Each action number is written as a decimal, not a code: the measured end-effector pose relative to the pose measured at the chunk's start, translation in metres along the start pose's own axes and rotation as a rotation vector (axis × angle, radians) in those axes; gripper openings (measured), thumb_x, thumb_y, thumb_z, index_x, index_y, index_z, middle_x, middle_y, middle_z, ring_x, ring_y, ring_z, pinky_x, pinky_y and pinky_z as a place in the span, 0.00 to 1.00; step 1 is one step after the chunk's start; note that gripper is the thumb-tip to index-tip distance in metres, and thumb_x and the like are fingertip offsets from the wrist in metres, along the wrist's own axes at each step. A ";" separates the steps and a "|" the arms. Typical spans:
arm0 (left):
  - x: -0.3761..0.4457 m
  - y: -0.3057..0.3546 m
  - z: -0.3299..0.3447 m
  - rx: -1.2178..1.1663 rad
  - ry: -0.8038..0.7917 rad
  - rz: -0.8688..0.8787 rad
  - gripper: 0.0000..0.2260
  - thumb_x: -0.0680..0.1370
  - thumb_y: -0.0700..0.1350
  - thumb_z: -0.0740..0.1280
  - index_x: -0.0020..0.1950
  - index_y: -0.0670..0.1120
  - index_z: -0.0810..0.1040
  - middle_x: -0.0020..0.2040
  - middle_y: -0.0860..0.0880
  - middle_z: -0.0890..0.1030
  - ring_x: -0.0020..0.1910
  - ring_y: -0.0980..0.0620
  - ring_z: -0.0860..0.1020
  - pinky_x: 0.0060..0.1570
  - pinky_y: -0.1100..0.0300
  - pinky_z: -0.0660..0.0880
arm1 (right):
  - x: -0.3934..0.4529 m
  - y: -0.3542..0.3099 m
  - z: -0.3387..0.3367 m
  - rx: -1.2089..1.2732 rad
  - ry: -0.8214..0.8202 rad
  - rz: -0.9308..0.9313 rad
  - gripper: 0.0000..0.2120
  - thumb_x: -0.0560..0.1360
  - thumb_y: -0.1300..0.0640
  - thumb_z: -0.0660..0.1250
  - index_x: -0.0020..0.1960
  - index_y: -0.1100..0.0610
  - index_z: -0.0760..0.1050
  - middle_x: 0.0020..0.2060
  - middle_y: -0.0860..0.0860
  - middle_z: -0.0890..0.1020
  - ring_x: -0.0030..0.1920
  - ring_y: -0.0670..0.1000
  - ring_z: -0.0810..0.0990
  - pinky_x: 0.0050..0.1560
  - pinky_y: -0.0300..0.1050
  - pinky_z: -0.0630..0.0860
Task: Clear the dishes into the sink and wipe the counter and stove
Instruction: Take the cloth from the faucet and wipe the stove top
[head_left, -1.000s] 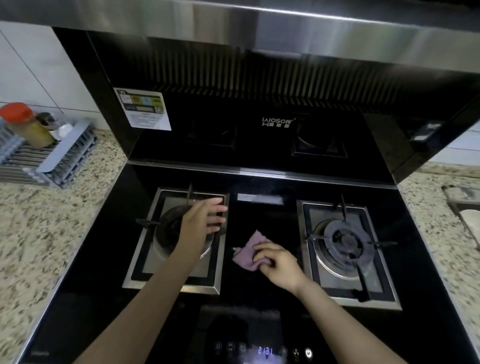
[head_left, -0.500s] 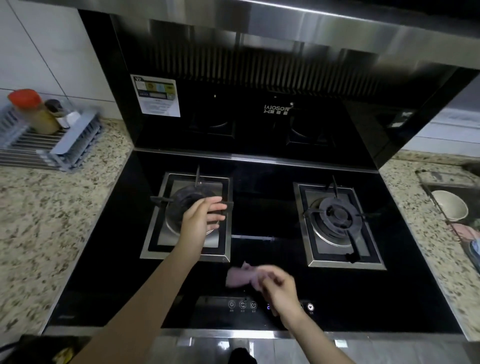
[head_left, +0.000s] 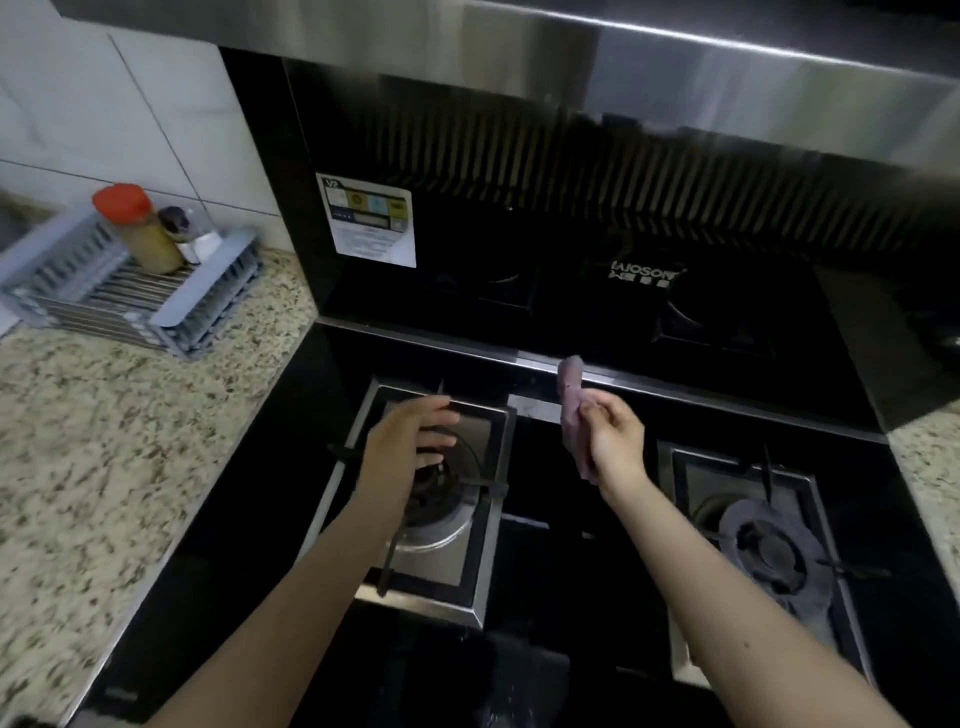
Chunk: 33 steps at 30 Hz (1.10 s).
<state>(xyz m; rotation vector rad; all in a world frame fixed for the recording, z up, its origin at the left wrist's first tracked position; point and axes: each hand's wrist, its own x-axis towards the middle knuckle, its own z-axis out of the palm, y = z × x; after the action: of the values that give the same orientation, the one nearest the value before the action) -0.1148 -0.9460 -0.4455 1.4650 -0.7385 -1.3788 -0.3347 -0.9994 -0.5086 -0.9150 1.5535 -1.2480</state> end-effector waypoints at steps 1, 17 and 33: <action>0.005 0.001 0.000 -0.011 0.020 -0.009 0.11 0.80 0.43 0.58 0.49 0.48 0.80 0.45 0.48 0.84 0.41 0.51 0.81 0.44 0.58 0.76 | 0.015 -0.001 0.006 -0.057 -0.027 -0.056 0.06 0.77 0.62 0.63 0.47 0.55 0.79 0.42 0.51 0.82 0.42 0.44 0.79 0.47 0.33 0.74; 0.012 -0.002 -0.020 0.044 0.111 0.039 0.13 0.81 0.43 0.56 0.47 0.49 0.80 0.40 0.52 0.84 0.39 0.54 0.80 0.43 0.58 0.74 | 0.045 0.052 0.026 -0.820 -0.281 -0.468 0.10 0.72 0.61 0.63 0.49 0.56 0.81 0.46 0.51 0.84 0.50 0.54 0.80 0.57 0.50 0.74; -0.130 -0.033 -0.120 0.016 0.015 0.022 0.12 0.81 0.45 0.56 0.51 0.48 0.79 0.44 0.50 0.83 0.39 0.53 0.80 0.41 0.61 0.76 | -0.214 0.119 -0.019 -0.663 -0.054 -0.363 0.10 0.69 0.67 0.66 0.47 0.58 0.82 0.45 0.46 0.82 0.50 0.40 0.75 0.57 0.20 0.61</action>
<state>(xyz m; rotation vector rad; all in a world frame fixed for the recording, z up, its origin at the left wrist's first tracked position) -0.0281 -0.7891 -0.4370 1.4747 -0.7556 -1.3463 -0.2874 -0.7699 -0.5809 -1.6981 1.8463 -0.9283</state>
